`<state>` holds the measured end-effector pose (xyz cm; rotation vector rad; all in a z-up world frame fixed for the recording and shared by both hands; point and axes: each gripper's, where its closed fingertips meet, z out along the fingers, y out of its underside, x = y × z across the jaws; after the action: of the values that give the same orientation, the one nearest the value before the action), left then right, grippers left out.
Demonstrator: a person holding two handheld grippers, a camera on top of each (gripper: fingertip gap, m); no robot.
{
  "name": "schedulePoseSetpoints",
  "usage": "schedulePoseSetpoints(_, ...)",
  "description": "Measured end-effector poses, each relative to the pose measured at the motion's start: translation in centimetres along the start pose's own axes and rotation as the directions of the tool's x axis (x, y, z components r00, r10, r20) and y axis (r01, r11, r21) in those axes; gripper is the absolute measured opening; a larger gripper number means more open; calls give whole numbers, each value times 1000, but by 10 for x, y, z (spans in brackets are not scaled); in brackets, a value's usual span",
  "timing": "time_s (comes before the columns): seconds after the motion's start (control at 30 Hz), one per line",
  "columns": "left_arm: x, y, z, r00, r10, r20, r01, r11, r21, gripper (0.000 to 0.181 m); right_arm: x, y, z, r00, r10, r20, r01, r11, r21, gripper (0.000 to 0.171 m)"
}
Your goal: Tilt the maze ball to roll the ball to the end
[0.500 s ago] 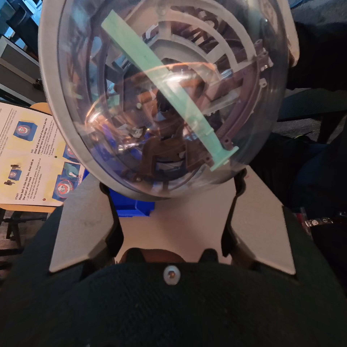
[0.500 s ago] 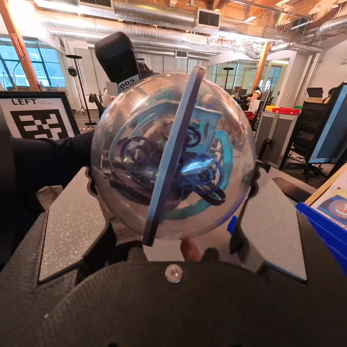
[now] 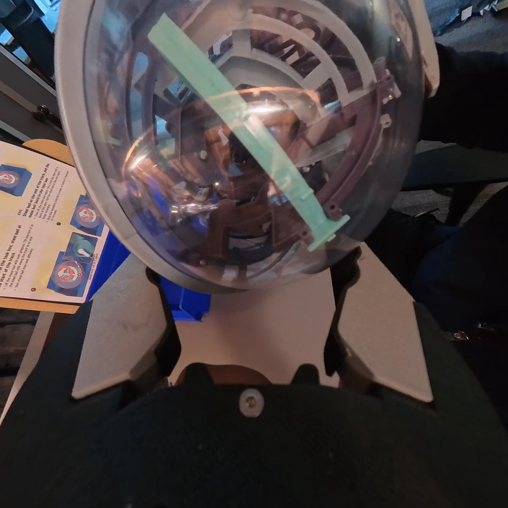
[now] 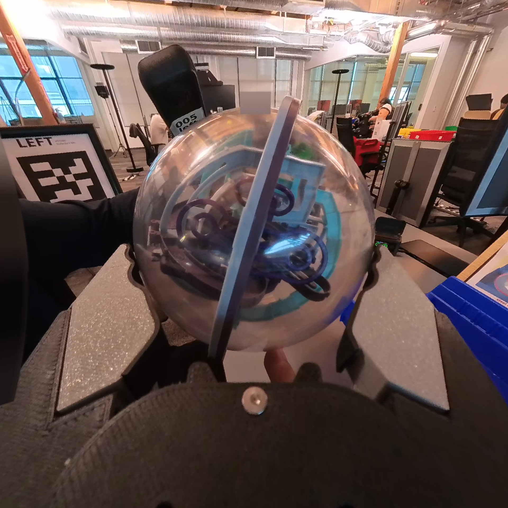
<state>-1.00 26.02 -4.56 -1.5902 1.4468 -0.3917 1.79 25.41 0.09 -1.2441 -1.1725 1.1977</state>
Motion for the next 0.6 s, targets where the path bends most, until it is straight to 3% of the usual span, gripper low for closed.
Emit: schedulePoseSetpoints(0.6, -1, 1, 3, 1000, 18, 15, -18, 999, 41, 136, 0, 1, 0, 999, -36, -13, 36, 999, -28, 156)
